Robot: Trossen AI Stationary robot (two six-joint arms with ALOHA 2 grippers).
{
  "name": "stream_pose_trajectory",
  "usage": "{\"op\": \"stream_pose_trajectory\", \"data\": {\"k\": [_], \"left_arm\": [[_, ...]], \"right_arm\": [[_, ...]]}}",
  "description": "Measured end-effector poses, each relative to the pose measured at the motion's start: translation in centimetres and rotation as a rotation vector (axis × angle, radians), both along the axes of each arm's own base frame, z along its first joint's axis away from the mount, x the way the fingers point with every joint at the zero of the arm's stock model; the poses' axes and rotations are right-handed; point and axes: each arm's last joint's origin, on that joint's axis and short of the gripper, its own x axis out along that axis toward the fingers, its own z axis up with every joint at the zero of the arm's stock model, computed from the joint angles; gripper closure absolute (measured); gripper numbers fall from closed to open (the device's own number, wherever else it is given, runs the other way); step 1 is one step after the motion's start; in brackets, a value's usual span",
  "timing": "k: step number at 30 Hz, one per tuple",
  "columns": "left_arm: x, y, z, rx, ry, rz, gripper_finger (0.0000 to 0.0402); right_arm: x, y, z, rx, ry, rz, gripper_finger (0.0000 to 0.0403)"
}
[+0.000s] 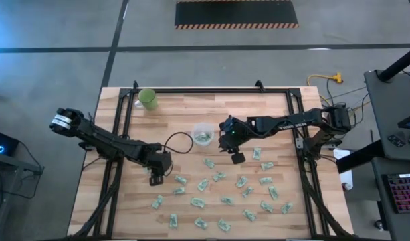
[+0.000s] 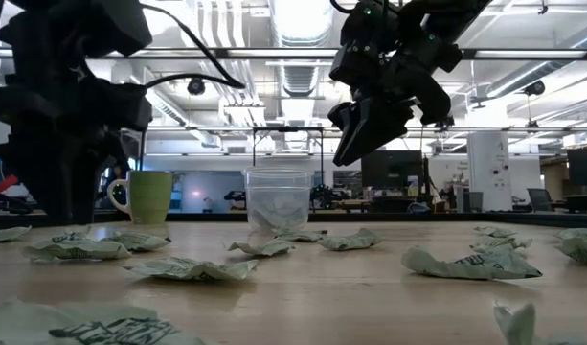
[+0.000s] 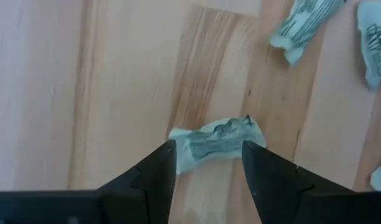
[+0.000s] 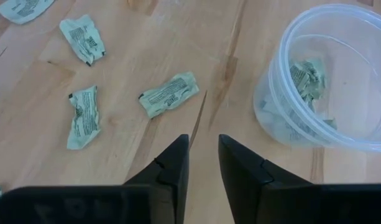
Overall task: Pick and place Stevia / Truvia into bins
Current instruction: Put the green stevia packet into the transparent container
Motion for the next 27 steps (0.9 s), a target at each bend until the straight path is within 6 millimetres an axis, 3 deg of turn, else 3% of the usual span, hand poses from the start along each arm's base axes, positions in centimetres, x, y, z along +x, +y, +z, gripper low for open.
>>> {"op": "stream_pose_trajectory", "data": {"k": [12, 17, 23, 27], "left_arm": [[0.7, -0.2, -1.9, 0.026, 0.076, -0.005, 0.0248], [0.8, -0.2, -1.9, 0.025, 0.074, -0.008, 0.0297], [0.9, -0.2, -0.8, 0.031, 0.034, -0.028, 0.0389], [1.3, -0.1, 0.5, 0.115, -0.053, -0.042, 0.0391]], "right_arm": [[0.0, 0.1, 0.0, 0.000, 0.001, 0.003, 0.0335], [0.0, 0.2, -0.1, 0.001, 0.008, 0.006, 0.0329], [-0.1, 0.2, -0.1, 0.001, 0.010, 0.006, 0.0327], [-0.1, 0.2, -0.1, 0.001, 0.010, 0.006, 0.0334]]}}
